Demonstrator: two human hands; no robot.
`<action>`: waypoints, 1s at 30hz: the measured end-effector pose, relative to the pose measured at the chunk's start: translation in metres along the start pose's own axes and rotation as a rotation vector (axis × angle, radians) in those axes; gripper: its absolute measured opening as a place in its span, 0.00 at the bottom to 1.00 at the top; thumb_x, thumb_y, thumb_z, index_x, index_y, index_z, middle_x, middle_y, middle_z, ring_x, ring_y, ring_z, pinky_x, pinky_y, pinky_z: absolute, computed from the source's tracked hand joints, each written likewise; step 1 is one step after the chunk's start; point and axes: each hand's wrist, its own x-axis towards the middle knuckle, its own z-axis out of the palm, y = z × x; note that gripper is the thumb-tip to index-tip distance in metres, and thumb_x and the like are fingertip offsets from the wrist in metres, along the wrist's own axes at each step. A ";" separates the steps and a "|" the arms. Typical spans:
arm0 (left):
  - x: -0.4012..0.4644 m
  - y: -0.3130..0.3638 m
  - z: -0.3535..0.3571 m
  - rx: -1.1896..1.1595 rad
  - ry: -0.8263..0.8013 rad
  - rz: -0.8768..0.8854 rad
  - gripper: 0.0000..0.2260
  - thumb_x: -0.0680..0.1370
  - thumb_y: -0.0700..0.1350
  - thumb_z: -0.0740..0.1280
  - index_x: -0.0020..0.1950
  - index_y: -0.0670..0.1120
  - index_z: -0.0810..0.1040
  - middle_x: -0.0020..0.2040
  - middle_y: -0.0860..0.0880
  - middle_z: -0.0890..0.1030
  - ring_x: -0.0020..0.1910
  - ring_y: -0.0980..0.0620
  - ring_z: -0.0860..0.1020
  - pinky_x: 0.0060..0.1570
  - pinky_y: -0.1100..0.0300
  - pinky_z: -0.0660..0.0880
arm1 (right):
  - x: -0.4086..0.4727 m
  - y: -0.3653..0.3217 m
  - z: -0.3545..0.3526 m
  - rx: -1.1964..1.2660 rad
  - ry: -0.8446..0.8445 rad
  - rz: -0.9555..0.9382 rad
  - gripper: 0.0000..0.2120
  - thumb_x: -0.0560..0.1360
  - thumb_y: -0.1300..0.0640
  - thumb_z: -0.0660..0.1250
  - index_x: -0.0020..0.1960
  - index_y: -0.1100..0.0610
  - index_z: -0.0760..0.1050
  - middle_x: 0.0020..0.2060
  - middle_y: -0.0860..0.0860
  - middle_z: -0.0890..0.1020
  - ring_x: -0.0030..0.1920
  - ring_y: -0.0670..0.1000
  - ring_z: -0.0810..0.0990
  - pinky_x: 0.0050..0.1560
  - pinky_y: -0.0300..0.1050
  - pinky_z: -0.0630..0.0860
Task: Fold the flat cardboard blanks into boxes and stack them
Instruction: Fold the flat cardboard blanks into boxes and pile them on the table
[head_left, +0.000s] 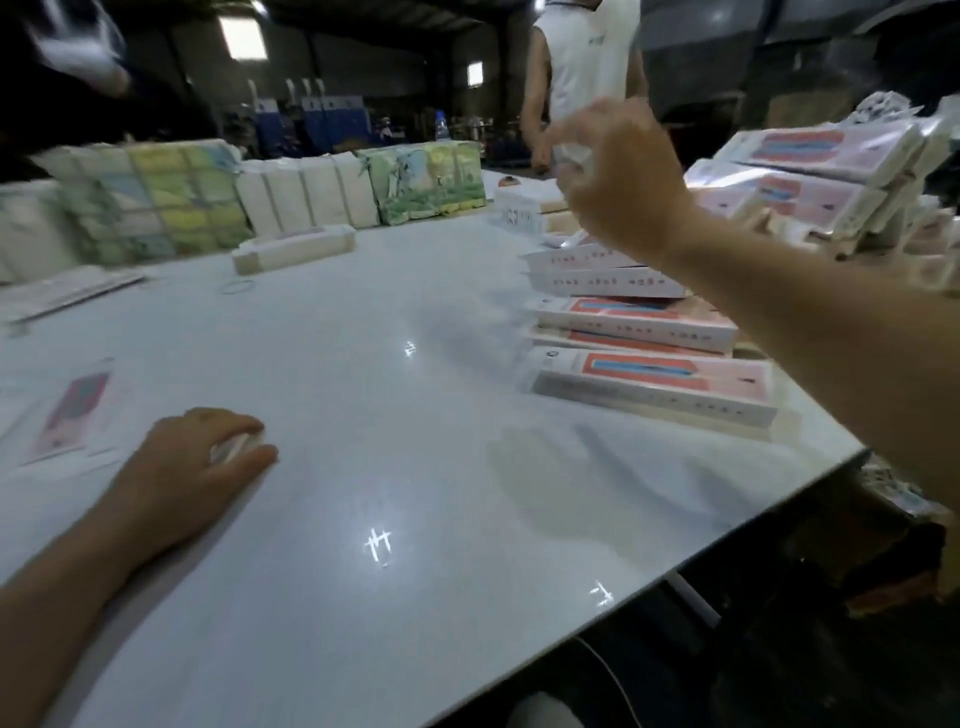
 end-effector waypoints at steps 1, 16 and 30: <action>-0.002 0.002 -0.001 -0.022 -0.016 0.003 0.24 0.68 0.57 0.63 0.54 0.41 0.82 0.54 0.43 0.81 0.57 0.42 0.76 0.60 0.49 0.69 | -0.007 -0.025 0.009 0.080 -0.099 -0.095 0.13 0.76 0.60 0.62 0.59 0.57 0.79 0.56 0.57 0.80 0.58 0.50 0.74 0.63 0.48 0.70; -0.009 0.005 -0.001 -0.138 -0.017 -0.087 0.17 0.74 0.57 0.64 0.59 0.50 0.78 0.60 0.51 0.76 0.62 0.49 0.70 0.62 0.49 0.68 | -0.110 -0.108 0.135 0.321 -0.671 -0.151 0.10 0.77 0.57 0.63 0.55 0.54 0.81 0.56 0.51 0.79 0.56 0.54 0.73 0.52 0.45 0.68; -0.019 -0.172 -0.126 0.297 0.106 -1.041 0.39 0.71 0.64 0.67 0.73 0.42 0.61 0.74 0.39 0.59 0.73 0.38 0.56 0.68 0.40 0.59 | -0.111 -0.098 0.155 0.348 -0.616 -0.176 0.09 0.72 0.56 0.66 0.50 0.49 0.83 0.44 0.37 0.74 0.47 0.53 0.76 0.49 0.52 0.75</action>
